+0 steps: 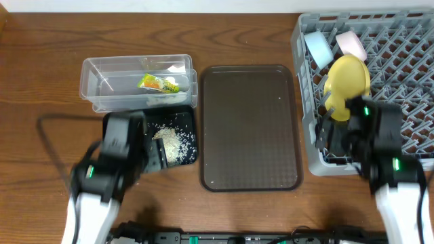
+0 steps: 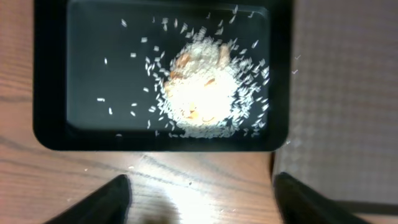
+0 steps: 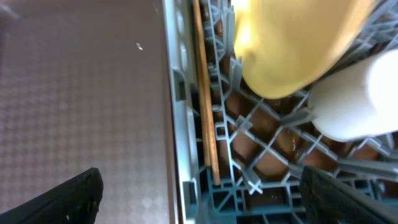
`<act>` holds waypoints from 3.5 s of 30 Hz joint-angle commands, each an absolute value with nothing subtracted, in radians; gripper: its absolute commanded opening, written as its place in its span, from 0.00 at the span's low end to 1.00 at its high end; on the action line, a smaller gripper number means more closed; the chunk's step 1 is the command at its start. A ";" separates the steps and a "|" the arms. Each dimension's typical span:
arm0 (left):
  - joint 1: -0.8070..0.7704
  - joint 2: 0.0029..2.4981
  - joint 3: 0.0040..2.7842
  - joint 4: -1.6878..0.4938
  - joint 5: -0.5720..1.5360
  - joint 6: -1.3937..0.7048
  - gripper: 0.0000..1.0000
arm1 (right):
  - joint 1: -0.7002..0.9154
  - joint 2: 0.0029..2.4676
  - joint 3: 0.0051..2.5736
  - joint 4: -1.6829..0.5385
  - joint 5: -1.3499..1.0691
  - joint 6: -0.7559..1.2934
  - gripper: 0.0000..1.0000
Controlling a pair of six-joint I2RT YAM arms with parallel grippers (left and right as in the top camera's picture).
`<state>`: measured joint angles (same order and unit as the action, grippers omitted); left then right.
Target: Sort waste into correct bins and load items into the dishwasher rack
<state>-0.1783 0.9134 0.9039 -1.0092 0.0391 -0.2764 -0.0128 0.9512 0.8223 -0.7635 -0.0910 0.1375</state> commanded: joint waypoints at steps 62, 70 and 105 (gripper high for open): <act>-0.176 0.513 0.802 -0.967 0.049 -0.285 0.94 | 0.072 0.023 0.006 -0.073 0.018 0.028 0.99; -0.176 0.513 0.802 -0.967 0.049 -0.285 0.95 | 0.072 0.023 0.006 -0.073 0.018 0.028 0.99; -0.029 0.002 0.005 0.036 0.072 0.028 0.95 | 0.072 0.024 0.006 -0.073 0.018 0.028 0.99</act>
<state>-0.0353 0.0147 0.0315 0.0189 0.0509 -0.0471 0.0689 0.0280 0.0071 -0.0700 0.0086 0.0402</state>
